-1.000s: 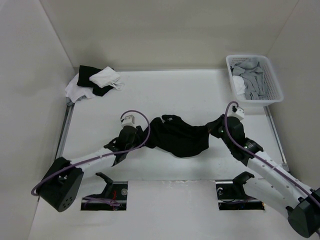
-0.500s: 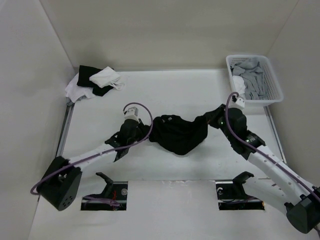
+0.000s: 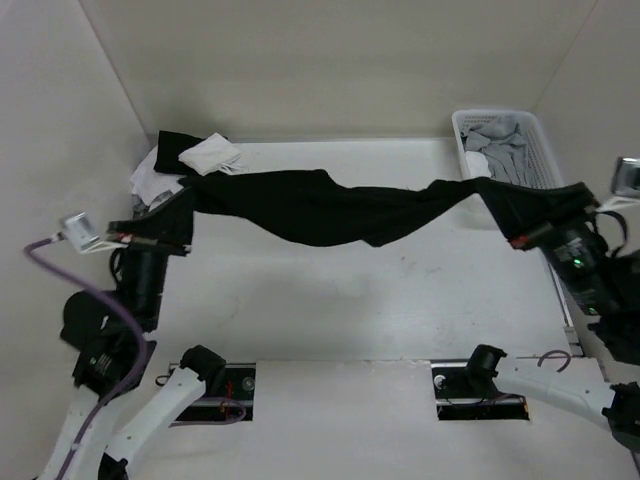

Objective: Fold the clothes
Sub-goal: Flatten the tank top out

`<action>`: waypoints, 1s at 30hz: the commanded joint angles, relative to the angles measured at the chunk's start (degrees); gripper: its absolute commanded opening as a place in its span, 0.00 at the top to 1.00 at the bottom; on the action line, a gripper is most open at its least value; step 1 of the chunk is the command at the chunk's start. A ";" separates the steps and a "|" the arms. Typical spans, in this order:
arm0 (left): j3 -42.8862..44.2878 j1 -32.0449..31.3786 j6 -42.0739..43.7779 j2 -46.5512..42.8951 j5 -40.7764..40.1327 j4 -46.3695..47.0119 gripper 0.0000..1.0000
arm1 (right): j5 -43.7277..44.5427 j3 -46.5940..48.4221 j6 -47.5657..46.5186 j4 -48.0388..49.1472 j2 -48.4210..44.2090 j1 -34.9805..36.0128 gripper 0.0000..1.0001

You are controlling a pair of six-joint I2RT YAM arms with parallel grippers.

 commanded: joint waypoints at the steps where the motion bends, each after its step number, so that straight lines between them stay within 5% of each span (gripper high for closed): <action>1: 4.00 0.71 6.82 -2.17 -7.19 -5.60 0.98 | 4.84 3.45 -2.51 -3.03 -1.22 6.86 0.98; 7: 1.29 -0.34 10.52 -2.80 -10.53 -3.67 0.96 | 13.81 0.12 -7.08 -1.02 0.00 10.85 0.96; 10: -3.89 -1.40 9.03 -2.18 -11.06 -3.92 0.96 | 10.59 -3.66 -7.09 0.48 5.34 0.68 0.95; 14: -10.32 -2.28 5.69 -1.65 -10.71 -4.45 0.96 | -5.13 -7.80 -2.52 5.31 18.96 -15.51 0.97; 18: -10.86 -2.10 3.58 1.94 -10.01 -3.32 0.96 | -16.93 -2.82 2.84 13.31 36.44 -25.19 0.99; 26: -7.08 -1.22 1.47 8.63 -6.41 3.11 0.96 | -20.20 22.59 0.40 8.15 44.83 -23.72 0.99; 30: -7.95 -1.14 0.68 5.74 -7.20 0.83 0.96 | -20.20 22.79 -1.63 5.15 40.54 -21.43 0.98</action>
